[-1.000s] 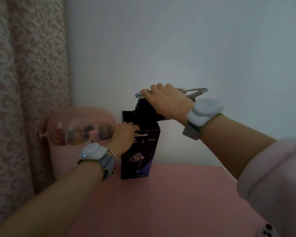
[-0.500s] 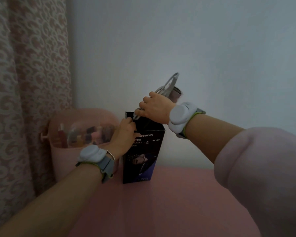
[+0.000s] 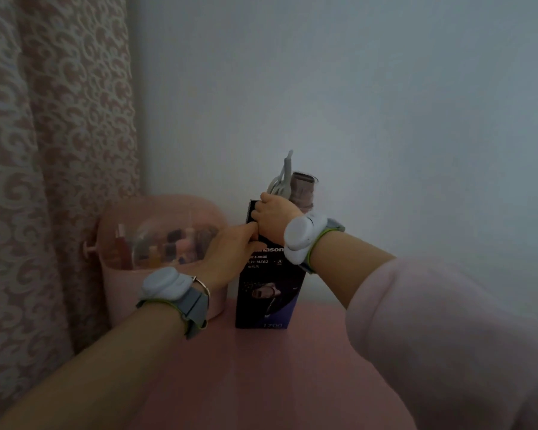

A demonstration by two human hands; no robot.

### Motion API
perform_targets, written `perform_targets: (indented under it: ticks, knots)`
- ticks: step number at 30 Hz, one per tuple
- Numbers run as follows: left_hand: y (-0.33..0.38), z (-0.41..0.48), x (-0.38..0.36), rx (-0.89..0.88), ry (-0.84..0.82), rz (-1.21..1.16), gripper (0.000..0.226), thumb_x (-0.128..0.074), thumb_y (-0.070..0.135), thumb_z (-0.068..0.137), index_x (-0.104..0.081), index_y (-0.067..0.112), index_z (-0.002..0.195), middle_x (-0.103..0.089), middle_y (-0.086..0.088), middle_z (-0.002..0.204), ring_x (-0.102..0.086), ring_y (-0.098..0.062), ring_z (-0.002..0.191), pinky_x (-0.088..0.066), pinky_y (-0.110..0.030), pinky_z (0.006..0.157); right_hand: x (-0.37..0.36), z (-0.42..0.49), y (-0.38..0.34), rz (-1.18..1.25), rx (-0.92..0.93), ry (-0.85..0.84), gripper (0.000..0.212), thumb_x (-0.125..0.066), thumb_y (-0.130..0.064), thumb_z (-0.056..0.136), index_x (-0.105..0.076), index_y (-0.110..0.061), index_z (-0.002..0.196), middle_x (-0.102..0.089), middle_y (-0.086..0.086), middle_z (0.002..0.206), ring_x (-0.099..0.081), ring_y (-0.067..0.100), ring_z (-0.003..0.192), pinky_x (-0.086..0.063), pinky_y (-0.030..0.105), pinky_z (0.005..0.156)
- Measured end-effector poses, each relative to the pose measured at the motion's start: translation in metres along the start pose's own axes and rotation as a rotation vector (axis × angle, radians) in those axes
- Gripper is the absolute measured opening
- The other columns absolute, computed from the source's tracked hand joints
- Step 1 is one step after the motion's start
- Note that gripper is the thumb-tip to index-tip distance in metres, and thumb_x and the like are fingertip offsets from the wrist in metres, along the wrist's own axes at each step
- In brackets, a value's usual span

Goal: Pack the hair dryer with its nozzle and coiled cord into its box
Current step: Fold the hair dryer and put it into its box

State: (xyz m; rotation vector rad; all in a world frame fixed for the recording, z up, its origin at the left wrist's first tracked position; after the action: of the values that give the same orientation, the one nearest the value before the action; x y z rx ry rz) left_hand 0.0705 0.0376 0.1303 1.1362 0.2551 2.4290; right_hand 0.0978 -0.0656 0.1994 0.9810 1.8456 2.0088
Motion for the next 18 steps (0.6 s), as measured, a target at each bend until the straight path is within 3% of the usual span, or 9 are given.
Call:
perform_targets:
  ticks: [9, 13, 18]
  knots:
    - [-0.010, 0.002, -0.001, -0.035, 0.034, -0.108, 0.015, -0.064, 0.013, 0.080, -0.054, 0.003, 0.077, -0.067, -0.014, 0.080, -0.060, -0.031, 0.076, -0.048, -0.046, 0.068, -0.013, 0.019, -0.006, -0.026, 0.071, 0.056, 0.028, -0.036, -0.023, 0.097, -0.059, -0.018, 0.112, -0.062, -0.001, 0.124, -0.050, 0.020, 0.122, -0.018, 0.035, 0.116]
    - [-0.012, 0.002, 0.001, -0.033, 0.018, -0.104, 0.018, -0.064, 0.012, 0.079, -0.049, 0.008, 0.071, -0.063, -0.015, 0.074, -0.057, -0.034, 0.074, -0.046, -0.046, 0.067, -0.016, 0.019, -0.008, -0.032, 0.057, 0.034, 0.024, -0.040, -0.020, 0.097, -0.059, -0.018, 0.111, -0.062, -0.001, 0.124, -0.051, 0.018, 0.120, -0.021, 0.031, 0.114]
    - [-0.017, 0.004, 0.000, 0.000, 0.027, -0.103, 0.029, -0.065, 0.016, 0.080, -0.041, 0.018, 0.064, -0.047, 0.005, 0.059, -0.046, -0.020, 0.061, -0.037, -0.033, 0.058, -0.022, 0.011, -0.009, 0.091, 0.023, 0.108, 0.025, -0.041, -0.016, 0.095, -0.063, -0.018, 0.108, -0.066, -0.002, 0.118, -0.053, 0.020, 0.116, -0.026, 0.031, 0.111]
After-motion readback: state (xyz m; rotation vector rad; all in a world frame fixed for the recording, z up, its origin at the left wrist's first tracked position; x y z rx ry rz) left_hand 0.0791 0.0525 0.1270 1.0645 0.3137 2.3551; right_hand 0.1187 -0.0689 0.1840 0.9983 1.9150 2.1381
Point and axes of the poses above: each hand's wrist, its own z-axis towards the middle knuckle, its own x-axis out of the back of the hand, y = z × x, the point moved 1 cm from there along z, towards the middle knuckle
